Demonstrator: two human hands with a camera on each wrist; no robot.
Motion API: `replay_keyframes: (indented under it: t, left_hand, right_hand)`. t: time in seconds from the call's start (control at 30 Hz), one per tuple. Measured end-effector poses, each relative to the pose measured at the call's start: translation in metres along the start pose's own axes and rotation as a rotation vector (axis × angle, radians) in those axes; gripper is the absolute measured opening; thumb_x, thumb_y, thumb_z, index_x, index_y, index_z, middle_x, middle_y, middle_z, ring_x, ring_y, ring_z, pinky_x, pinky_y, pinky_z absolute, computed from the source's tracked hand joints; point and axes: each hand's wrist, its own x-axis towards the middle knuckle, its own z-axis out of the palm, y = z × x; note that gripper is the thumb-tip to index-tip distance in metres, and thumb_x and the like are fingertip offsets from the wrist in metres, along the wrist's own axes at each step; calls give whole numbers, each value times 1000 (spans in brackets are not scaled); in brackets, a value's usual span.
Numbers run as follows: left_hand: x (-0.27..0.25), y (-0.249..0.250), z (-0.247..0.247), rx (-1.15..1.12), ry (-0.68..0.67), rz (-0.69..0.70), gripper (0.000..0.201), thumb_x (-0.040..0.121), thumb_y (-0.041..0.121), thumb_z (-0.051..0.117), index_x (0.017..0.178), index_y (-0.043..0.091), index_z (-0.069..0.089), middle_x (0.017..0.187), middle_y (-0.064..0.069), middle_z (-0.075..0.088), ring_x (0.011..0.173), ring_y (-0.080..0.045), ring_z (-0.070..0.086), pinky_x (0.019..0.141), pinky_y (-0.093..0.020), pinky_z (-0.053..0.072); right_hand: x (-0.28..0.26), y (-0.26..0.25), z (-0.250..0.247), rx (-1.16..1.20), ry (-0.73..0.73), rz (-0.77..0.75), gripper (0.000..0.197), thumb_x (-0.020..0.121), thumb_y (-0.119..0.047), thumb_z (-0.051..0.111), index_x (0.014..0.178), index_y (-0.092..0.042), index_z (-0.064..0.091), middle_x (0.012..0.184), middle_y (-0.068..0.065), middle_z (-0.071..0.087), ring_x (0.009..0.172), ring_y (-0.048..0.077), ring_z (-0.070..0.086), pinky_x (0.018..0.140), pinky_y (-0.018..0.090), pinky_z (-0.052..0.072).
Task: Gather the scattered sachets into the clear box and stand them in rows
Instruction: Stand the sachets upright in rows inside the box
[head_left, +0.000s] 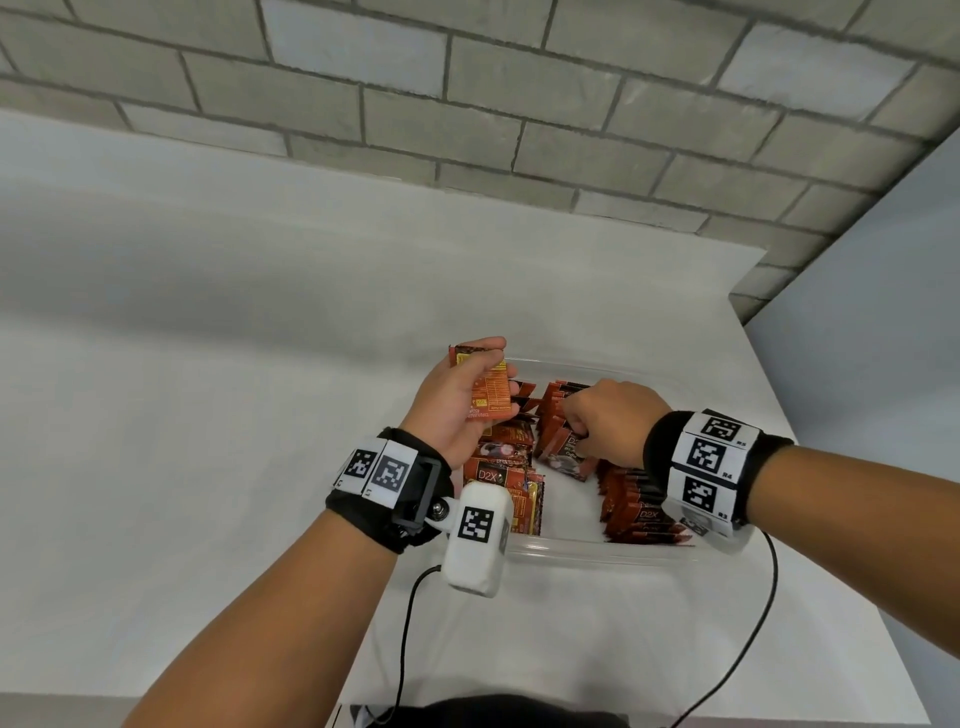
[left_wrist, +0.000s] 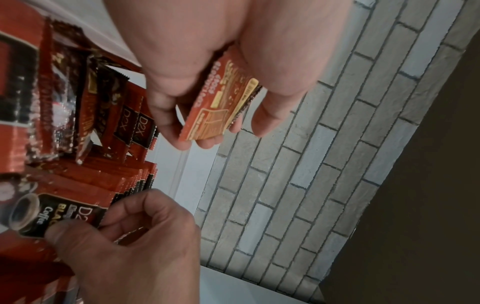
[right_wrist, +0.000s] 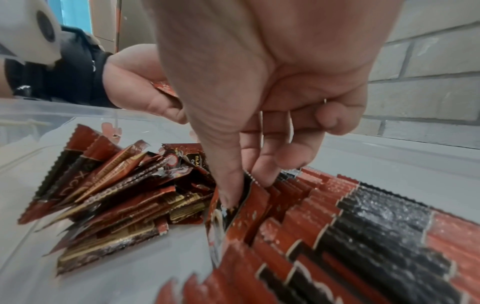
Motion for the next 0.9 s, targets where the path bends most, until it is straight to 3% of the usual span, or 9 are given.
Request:
replay_keyframes:
  t: [0.33, 0.47, 0.57, 0.67, 0.8, 0.9]
  left_hand:
    - [-1, 0, 1, 13, 11, -12, 19, 96, 12, 52, 112, 13, 61, 87, -8, 63, 74, -19, 61, 71, -34, 49]
    - [-3, 1, 1, 11, 16, -12, 20, 95, 12, 52, 113, 13, 61, 87, -8, 64, 74, -19, 61, 72, -35, 49]
    - [-3, 1, 2, 6, 30, -16, 20, 96, 12, 51, 113, 12, 60, 88, -9, 64, 74, -19, 62, 71, -35, 49]
    - [-4, 1, 4, -46, 56, -33, 22, 97, 9, 44, 116, 6, 54, 89, -13, 64, 76, -23, 62, 70, -36, 51]
    - [-10, 5, 11, -38, 10, -37, 12, 97, 2, 40, 104, 4, 50, 91, -18, 63, 77, -29, 67, 72, -39, 58]
    - [-16, 5, 25, 143, -95, -34, 11, 95, -1, 47, 101, 6, 53, 93, -13, 67, 79, -24, 69, 69, -38, 60]
  right_hand:
    - [-1, 8, 3, 80, 63, 7, 18, 87, -26, 64, 87, -21, 47, 71, -6, 45, 68, 17, 49, 49, 23, 29]
    - [-3, 11, 1, 127, 76, 16, 20, 86, -29, 67, 88, -21, 48, 68, -10, 43, 60, 10, 43, 49, 22, 28]
    - [-7, 16, -3, 205, 85, 46, 25, 83, -38, 69, 89, -22, 51, 70, -9, 50, 62, 10, 48, 52, 24, 34]
    - [-16, 27, -10, 380, 134, 96, 24, 84, -44, 66, 89, -23, 56, 78, -3, 62, 71, 17, 60, 59, 26, 45]
    - [-34, 35, -19, 815, 291, 106, 19, 88, -40, 63, 94, -22, 61, 82, -1, 63, 65, 13, 56, 52, 20, 38]
    - [-48, 29, -23, 1097, 325, 45, 19, 90, -37, 61, 105, -25, 60, 86, -1, 66, 60, 9, 56, 49, 14, 39]
